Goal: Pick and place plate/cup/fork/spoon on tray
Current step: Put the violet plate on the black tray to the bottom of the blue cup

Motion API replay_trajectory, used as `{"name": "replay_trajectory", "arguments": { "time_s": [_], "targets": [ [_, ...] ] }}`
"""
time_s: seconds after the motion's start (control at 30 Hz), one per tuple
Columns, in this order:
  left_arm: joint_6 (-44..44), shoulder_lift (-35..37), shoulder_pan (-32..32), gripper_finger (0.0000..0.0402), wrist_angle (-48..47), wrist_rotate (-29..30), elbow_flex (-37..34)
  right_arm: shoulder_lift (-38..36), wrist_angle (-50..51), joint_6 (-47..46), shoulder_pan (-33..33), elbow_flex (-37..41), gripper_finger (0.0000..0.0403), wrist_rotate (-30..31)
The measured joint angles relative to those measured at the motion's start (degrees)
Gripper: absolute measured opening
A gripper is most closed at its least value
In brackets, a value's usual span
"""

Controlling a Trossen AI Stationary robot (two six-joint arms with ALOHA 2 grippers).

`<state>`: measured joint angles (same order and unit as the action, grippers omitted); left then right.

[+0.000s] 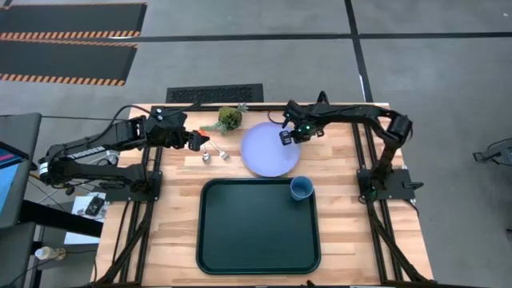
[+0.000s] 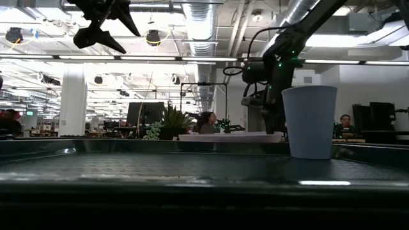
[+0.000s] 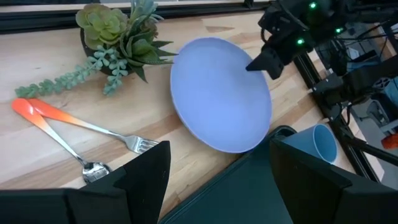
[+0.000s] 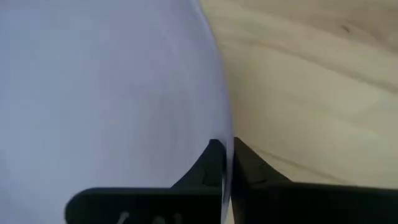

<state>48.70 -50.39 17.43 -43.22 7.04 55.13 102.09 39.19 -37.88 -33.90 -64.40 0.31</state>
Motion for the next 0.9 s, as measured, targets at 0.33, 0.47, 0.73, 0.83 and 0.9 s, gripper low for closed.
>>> {"name": "replay_trajectory", "arguments": {
  "time_s": [0.33, 0.47, 0.73, 0.83, 0.9],
  "targets": [
    [-0.02, 0.0, 0.02, 0.0256, -0.02, 0.01, 0.0, -15.2, 1.91, 0.43, -8.64, 0.13, 0.0004, -1.18],
    [-0.45, 0.0, 0.02, 0.0256, -0.02, 0.01, 0.0, -24.87, 1.91, -0.07, -9.14, 0.09, 0.0003, -4.7],
    [-0.99, 0.0, 0.0, 0.0256, 0.0, -0.01, 0.0, -43.53, 1.89, -8.56, 2.98, 0.03, 0.0003, -8.74],
    [-0.99, 0.0, 0.02, 0.0256, 0.0, -0.01, -0.01, -47.48, 1.91, -14.29, 14.73, 0.0, 0.0003, -5.77],
    [-0.99, 0.0, 0.02, 0.0256, -0.02, -0.03, 0.0, -49.04, 1.98, -19.55, 24.19, 0.0, 0.0003, -1.4]
  ]
}}
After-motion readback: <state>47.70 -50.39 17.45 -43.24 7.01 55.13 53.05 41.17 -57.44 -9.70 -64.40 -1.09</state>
